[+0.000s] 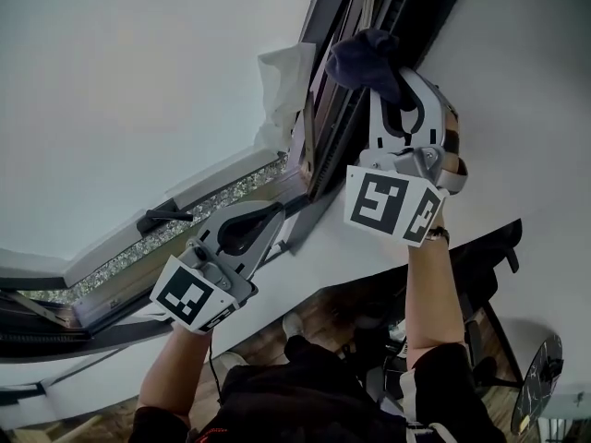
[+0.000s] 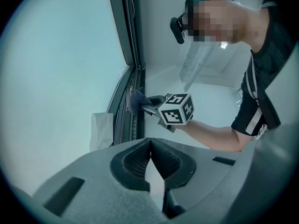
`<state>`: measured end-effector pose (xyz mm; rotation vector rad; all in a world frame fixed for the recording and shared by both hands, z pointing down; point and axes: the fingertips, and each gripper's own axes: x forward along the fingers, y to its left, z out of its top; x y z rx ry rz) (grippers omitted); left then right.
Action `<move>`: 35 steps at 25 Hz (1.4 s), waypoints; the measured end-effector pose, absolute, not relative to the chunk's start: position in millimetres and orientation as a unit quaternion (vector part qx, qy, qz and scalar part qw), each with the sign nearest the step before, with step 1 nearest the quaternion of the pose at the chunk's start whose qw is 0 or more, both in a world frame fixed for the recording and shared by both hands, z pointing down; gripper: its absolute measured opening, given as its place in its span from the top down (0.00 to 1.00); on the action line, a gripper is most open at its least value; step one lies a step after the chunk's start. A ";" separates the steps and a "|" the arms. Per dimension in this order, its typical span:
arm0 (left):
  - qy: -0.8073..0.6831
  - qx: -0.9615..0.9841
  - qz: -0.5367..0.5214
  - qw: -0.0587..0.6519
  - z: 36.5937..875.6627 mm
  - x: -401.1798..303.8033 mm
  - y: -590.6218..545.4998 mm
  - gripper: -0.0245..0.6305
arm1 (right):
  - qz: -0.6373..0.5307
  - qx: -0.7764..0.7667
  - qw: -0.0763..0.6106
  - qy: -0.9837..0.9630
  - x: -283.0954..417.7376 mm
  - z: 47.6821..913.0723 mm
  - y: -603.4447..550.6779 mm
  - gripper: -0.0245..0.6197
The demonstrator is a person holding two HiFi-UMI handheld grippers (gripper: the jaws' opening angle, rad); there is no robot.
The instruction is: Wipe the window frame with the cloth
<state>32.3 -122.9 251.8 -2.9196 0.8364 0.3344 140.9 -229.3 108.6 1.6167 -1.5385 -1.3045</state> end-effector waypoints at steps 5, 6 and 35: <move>0.272 -0.958 0.094 0.021 265.7 34.3 -120.4 0.93 | -0.466 0.594 0.291 -0.587 142.2 142.7 -231.7 0.87; 0.271 -0.958 0.090 0.015 268.6 34.8 -119.7 0.93 | -0.462 0.593 0.294 -0.590 142.4 149.5 -232.0 0.87; 0.282 -0.956 0.054 -0.057 361.3 41.8 -113.3 0.93 | -0.365 0.546 0.362 -0.661 147.8 342.6 -237.5 0.87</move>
